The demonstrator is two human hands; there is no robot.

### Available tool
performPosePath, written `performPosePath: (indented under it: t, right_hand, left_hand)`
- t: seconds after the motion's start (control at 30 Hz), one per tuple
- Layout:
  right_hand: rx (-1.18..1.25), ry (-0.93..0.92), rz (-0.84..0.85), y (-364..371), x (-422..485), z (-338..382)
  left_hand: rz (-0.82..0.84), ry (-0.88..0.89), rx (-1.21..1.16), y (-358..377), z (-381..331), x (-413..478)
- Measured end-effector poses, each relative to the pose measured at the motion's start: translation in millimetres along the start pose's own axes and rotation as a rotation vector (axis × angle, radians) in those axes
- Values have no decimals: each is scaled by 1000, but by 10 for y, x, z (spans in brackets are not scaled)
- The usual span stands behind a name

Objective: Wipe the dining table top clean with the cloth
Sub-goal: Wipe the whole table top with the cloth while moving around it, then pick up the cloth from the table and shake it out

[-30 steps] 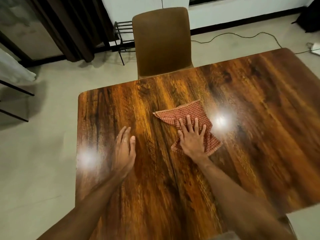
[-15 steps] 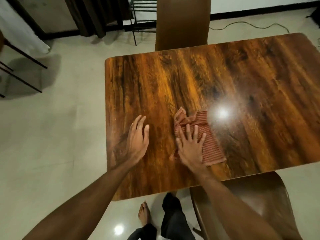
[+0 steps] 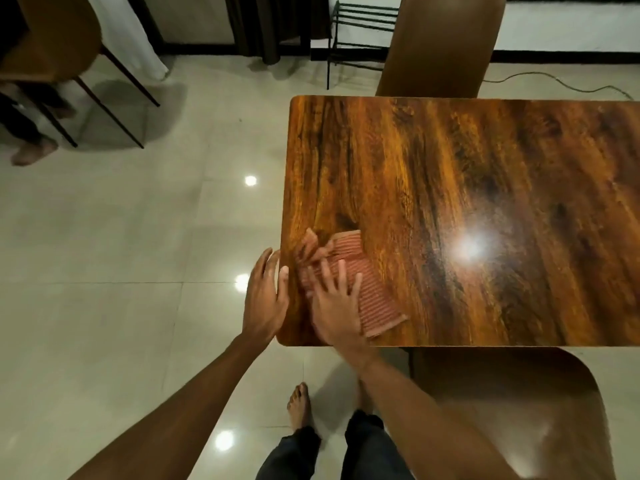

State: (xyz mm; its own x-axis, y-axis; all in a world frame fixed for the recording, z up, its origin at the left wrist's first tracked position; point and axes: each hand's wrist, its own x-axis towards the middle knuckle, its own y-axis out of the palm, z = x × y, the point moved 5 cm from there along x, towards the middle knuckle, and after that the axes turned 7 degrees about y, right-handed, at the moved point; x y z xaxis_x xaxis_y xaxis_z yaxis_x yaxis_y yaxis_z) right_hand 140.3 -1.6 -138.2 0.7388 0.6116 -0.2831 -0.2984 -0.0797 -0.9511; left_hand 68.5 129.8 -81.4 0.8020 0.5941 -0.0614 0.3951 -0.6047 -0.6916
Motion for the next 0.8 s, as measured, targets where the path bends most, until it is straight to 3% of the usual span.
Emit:
performPosePath:
  t: [0.1,0.23,0.43,0.57,0.63,0.8]
  right_hand:
    - [-4,-197,9,178,-302,276]
    - [-20,-232,10,186,-578,-473]
    - [109,211,-8,-46,-718,-2091]
    - [132,336,3,-85,-679,-2036]
    - [155,270,18,-47,-628,-1680]
    - [200,-253,121,-80,-546,-1210]
  left_hand:
    - [-25,-18,-1,-37,61,-101]
    - [-40,-34,-5,65,-8,-223]
    - [-32,-34,-30,344,-241,-366]
    - [-26,-65,-7,515,-416,-474]
    - [-23,-90,38,585,-478,-529]
    - [-20,-116,9,787,-707,-634]
